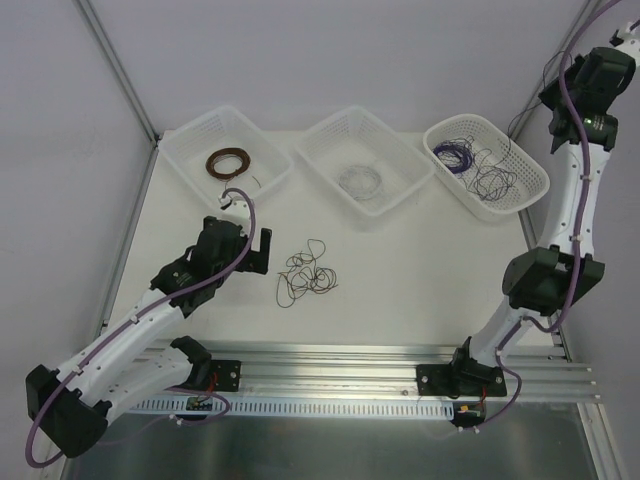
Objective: Untangle the cables
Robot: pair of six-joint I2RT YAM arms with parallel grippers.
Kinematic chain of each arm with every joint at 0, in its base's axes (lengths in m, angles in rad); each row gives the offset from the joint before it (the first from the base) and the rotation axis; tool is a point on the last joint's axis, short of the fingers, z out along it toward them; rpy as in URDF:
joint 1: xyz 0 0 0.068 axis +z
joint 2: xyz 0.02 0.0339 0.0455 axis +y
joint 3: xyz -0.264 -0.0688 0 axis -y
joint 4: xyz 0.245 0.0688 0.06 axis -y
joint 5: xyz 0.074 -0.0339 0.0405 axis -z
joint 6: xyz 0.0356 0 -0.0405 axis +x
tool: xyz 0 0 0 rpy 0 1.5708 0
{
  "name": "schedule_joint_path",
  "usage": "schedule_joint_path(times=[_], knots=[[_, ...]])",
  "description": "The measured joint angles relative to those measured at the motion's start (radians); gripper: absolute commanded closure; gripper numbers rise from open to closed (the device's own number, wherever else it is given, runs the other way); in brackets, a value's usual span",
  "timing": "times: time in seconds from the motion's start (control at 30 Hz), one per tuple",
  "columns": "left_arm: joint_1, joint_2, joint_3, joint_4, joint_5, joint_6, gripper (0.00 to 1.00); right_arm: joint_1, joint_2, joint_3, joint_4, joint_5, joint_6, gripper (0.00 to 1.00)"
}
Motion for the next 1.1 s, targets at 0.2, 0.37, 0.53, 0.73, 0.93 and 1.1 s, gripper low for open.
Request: schedule_joint_path(times=[0.2,0.37,0.53,0.73,0.93,1.1], knots=[[0.008,0.024,0.000,0.003,0.000,0.000,0.01,-0.022,0.246,0.000,0.089,-0.011,-0.013,0.99],[0.021,0.051,0.000,0.004,0.009,0.000,0.01,-0.022,0.393,-0.003,0.094,-0.027,-0.016,0.91],[0.028,0.059,0.000,0.004,0.022,-0.001,0.01,-0.022,0.416,-0.085,0.099,-0.045,-0.013,0.45],[0.028,0.058,0.000,0.005,0.042,-0.002,0.01,-0.022,0.411,-0.149,0.066,-0.056,-0.034,0.18],[0.028,0.056,0.000,0.005,0.071,-0.004,0.01,-0.006,0.262,-0.216,-0.002,-0.054,-0.067,0.12],[0.028,0.058,0.000,0.004,0.101,-0.008,0.01,0.058,0.002,-0.336,-0.043,-0.017,-0.079,0.05]])
